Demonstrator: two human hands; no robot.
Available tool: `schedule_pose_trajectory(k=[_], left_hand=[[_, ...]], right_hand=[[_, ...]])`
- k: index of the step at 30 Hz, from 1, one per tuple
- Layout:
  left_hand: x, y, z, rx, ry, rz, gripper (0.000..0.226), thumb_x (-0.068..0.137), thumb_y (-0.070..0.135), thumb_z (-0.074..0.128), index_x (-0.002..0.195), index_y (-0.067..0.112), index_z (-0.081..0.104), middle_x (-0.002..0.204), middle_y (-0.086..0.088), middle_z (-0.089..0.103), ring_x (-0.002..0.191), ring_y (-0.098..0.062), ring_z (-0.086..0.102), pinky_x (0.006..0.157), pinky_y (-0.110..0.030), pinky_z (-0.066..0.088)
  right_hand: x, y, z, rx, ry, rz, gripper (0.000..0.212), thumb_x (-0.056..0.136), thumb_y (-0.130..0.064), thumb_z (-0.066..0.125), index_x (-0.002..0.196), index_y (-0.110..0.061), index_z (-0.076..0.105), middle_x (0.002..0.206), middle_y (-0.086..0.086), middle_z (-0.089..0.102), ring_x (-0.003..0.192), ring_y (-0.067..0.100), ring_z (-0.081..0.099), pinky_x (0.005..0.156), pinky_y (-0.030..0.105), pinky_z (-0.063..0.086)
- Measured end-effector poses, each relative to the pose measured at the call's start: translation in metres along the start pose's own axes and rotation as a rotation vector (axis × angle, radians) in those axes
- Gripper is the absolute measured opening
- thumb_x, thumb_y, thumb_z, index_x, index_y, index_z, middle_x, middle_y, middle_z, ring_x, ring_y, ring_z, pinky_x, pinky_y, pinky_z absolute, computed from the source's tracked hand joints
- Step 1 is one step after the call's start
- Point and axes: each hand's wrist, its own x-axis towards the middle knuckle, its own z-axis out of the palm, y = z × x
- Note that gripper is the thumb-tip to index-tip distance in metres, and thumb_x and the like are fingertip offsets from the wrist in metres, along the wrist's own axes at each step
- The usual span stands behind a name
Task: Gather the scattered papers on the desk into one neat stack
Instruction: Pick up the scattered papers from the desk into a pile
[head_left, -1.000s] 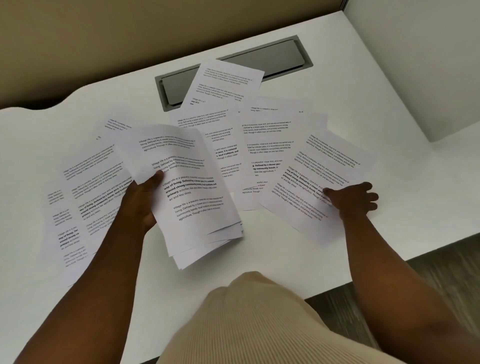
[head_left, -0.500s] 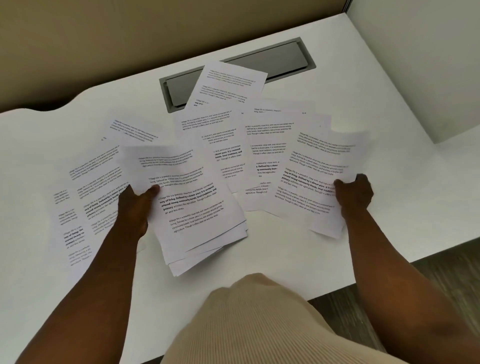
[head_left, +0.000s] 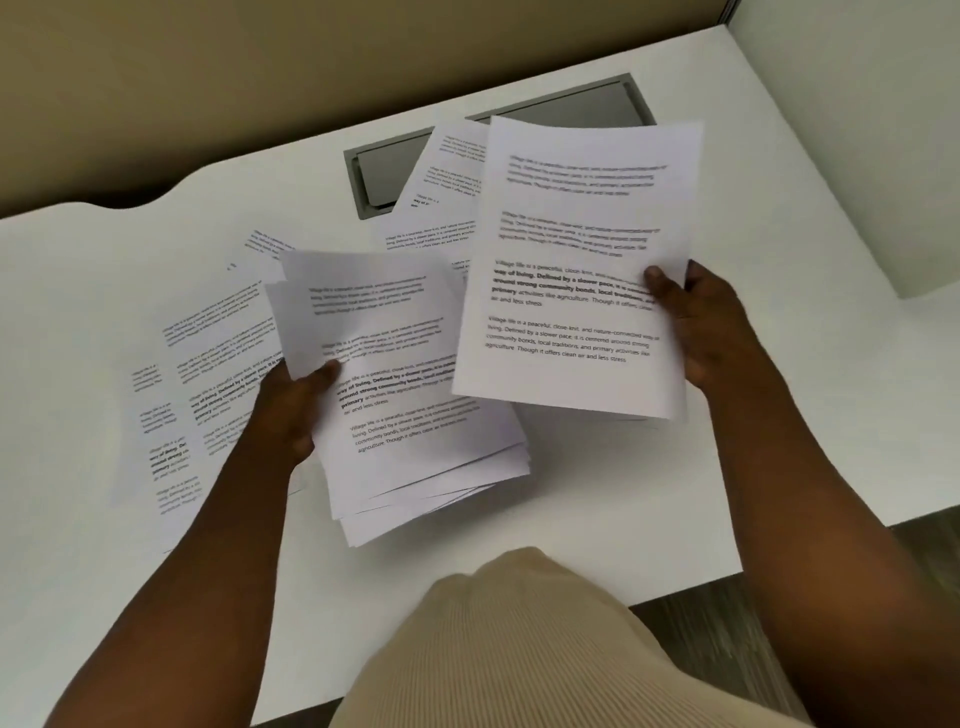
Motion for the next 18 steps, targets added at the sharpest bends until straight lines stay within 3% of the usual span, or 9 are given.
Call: schedule_pose_trajectory(k=[6,9,11,15,18], left_hand=[[-0.011,0.012,0.019,-0.063,-0.129,0.038,0.041,0.089,0.003,0.064,0.129,0.012,0.06,0.124,-0.012,0.068,0.11,-0.03,0.068,0.095,-0.053,0.052],[-0.017,0.019,0.027,-0.104,-0.197,0.039,0.029,0.094,0.001,0.056,0.119,0.014,0.062,0.112,-0.011,0.074,0.094,-0.025,0.074,0.072,-0.043,0.061],[-0.017,0.022,0.027,-0.134,-0.225,0.023,0.027,0.096,0.0,0.051,0.117,0.013,0.061,0.101,-0.007,0.077,0.086,-0.023,0.075,0.064,-0.039,0.061],[-0.012,0.022,0.02,-0.111,-0.258,0.045,0.044,0.09,0.01,0.062,0.134,0.011,0.057,0.124,-0.017,0.067,0.108,-0.032,0.068,0.086,-0.05,0.057],[-0.006,0.018,0.018,-0.035,-0.197,0.066,0.03,0.09,0.019,0.067,0.12,0.018,0.067,0.115,-0.01,0.072,0.104,-0.027,0.07,0.082,-0.045,0.059]], right_hand=[[-0.003,0.019,0.054,0.045,-0.209,0.132,0.024,0.093,-0.016,0.059,0.116,-0.011,0.064,0.113,0.007,0.071,0.101,0.021,0.069,0.086,0.033,0.056],[-0.003,0.035,0.074,-0.018,-0.239,0.19,0.026,0.093,-0.013,0.06,0.119,-0.008,0.061,0.112,0.007,0.07,0.096,0.018,0.069,0.084,0.029,0.057],[-0.003,0.043,0.085,-0.098,-0.235,0.199,0.027,0.092,-0.011,0.062,0.119,-0.01,0.057,0.106,0.002,0.069,0.09,0.013,0.068,0.074,0.023,0.056],[-0.002,0.053,0.099,-0.057,-0.249,0.253,0.036,0.086,-0.002,0.067,0.117,-0.014,0.051,0.106,0.002,0.067,0.09,0.014,0.067,0.072,0.025,0.059],[-0.001,0.057,0.106,-0.126,-0.361,0.261,0.033,0.088,-0.003,0.065,0.118,-0.015,0.058,0.114,0.004,0.069,0.102,0.02,0.068,0.083,0.034,0.058]])
